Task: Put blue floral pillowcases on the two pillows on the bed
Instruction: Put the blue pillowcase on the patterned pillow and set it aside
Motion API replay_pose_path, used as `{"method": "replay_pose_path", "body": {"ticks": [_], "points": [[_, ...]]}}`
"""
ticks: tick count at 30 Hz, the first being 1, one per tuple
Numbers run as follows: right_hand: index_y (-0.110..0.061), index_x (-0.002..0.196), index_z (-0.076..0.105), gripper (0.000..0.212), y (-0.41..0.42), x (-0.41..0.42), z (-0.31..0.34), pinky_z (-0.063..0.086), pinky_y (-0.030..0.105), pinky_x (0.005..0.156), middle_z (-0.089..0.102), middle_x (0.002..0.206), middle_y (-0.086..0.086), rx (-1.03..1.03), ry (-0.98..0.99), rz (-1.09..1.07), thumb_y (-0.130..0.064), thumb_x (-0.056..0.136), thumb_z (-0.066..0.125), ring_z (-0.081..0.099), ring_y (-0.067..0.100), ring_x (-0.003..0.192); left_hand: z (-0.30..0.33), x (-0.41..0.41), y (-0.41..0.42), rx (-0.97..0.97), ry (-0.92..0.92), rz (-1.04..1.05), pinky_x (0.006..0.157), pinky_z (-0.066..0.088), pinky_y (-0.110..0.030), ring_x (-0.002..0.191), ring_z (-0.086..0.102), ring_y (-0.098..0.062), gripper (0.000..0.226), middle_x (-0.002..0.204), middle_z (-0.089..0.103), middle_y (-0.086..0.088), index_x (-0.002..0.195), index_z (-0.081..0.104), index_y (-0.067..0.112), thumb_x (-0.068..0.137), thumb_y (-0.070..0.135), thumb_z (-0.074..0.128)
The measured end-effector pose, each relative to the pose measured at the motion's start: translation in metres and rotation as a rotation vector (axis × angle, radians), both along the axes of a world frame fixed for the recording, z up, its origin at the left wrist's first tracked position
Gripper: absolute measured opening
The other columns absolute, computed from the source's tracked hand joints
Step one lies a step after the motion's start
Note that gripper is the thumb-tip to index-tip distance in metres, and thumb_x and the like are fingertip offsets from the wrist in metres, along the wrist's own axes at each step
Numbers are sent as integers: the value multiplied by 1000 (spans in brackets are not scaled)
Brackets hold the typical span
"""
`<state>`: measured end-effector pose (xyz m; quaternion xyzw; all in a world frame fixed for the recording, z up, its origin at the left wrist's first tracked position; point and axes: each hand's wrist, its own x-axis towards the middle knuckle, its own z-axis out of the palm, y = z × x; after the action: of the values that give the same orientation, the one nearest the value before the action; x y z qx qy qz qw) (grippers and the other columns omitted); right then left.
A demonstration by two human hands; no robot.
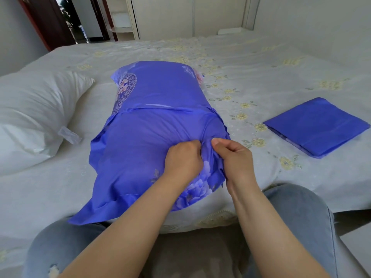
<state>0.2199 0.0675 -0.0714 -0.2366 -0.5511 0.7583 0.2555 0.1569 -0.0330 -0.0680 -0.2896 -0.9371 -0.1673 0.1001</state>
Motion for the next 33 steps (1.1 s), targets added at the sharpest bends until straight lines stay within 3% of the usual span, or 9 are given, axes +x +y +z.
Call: {"method": "replay_pose_path", "body": {"ticks": [2,6,8,11,16,20,24,28,33], "points": [[-14,86,73,9,-5,0,-7,52,11,72,70,76,-11,226,-49,19,-8,84,67,64,-5,68,4,-7,-4,185,-139,32,69,36,-33,92,58,-34,22,93,66,-15,84,61,13,95,22,44],[-20,105,71,30,-14,4,-26,52,19,81,72,93,-12,433,-99,217,-1,92,51,66,-3,85,12,-20,-6,633,-414,68,54,25,-29,48,32,-16,47,48,32,-2,53,32,17,98,22,46],[-27,114,66,37,-14,6,-28,50,24,92,69,108,-11,509,-69,308,-1,93,49,64,0,100,11,-25,-6,719,-475,91,51,23,-29,47,24,-12,47,49,27,3,54,30,19,98,22,46],[-31,125,53,45,-18,10,-24,42,16,100,58,122,-19,552,91,377,2,93,48,53,-10,114,9,-34,-11,749,-506,98,52,24,-29,49,26,-13,37,55,32,-4,62,42,15,98,24,46],[-14,138,40,50,-24,-6,-29,35,14,103,47,135,-10,817,116,481,1,90,51,42,-14,122,6,-43,-24,827,-608,163,55,26,-28,58,31,-15,27,63,36,-8,76,50,11,98,26,45],[-9,119,46,40,-19,-22,-26,39,29,88,64,110,0,1305,22,473,-18,81,53,60,19,102,5,-44,-33,887,-684,126,62,44,-41,67,47,-22,32,69,53,-17,79,60,3,98,25,46],[-15,100,51,38,-17,-29,-5,30,31,84,61,93,0,1740,-83,444,-43,75,54,56,22,93,9,-43,-35,824,-543,83,68,46,-43,68,48,-19,39,70,53,-13,78,58,-6,100,23,42],[-22,108,51,50,-9,-39,24,27,36,91,58,95,-5,2064,-260,609,-60,77,56,52,16,97,22,-41,-38,624,-164,67,59,30,-34,61,40,-22,35,60,44,-1,66,38,15,100,21,41],[-23,111,54,48,-8,-44,14,25,36,96,61,104,-4,2176,-510,769,-53,75,65,53,18,105,13,-45,-37,186,145,128,65,40,-38,90,59,-35,30,97,66,-14,97,58,11,100,33,39]]}}
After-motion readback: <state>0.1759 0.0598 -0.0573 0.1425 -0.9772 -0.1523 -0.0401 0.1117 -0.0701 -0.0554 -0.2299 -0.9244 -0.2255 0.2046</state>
